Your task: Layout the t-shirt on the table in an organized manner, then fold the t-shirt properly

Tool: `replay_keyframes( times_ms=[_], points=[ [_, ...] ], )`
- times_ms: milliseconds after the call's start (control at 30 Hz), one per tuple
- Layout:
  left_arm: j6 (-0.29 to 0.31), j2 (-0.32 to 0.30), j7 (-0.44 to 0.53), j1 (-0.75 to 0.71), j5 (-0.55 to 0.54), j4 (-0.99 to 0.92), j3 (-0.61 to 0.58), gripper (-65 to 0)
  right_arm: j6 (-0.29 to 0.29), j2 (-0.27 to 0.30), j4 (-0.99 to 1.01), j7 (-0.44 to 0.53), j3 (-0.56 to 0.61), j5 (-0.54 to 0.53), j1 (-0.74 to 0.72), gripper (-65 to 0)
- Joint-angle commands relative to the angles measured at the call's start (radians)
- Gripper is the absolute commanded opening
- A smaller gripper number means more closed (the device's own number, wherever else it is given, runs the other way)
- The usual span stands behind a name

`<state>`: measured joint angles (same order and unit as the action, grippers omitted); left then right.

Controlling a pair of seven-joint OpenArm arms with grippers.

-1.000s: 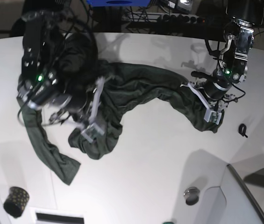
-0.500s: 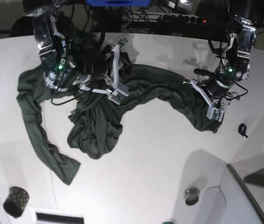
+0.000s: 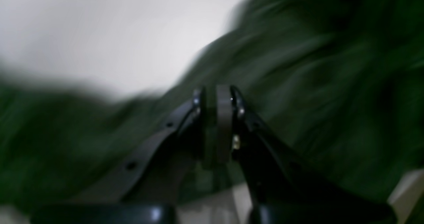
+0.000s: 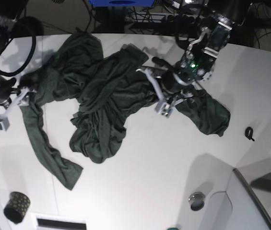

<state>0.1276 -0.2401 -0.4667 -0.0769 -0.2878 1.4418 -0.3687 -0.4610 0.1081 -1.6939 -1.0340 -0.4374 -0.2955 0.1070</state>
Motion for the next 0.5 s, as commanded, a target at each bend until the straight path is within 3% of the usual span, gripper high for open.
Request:
replay_keyframes(
  times_ms=[0, 233, 400, 467],
  points=[
    [-0.012, 0.002, 0.013, 0.029, 0.005, -0.017, -0.006, -59.4, 0.001, 0.012, 0.044, 0.034, -0.028, -0.012, -0.037, -23.0],
    [-0.012, 0.038, 0.015, 0.148, 0.006, -0.233, -0.079, -59.4, 0.003, 0.084, 0.464, 0.169, -0.048, -0.008, -0.181, -23.1],
    [-0.012, 0.009, 0.016, 0.160, 0.006, -0.299, -0.072, -59.4, 0.008, 0.144, 0.685, 0.306, -0.045, -0.006, -0.243, -24.2],
    [-0.012, -0.005, 0.016, 0.174, 0.006, -0.315, -0.071, -59.4, 0.008, 0.166, 0.753, 0.341, -0.044, -0.005, -0.273, -29.1]
  ],
)
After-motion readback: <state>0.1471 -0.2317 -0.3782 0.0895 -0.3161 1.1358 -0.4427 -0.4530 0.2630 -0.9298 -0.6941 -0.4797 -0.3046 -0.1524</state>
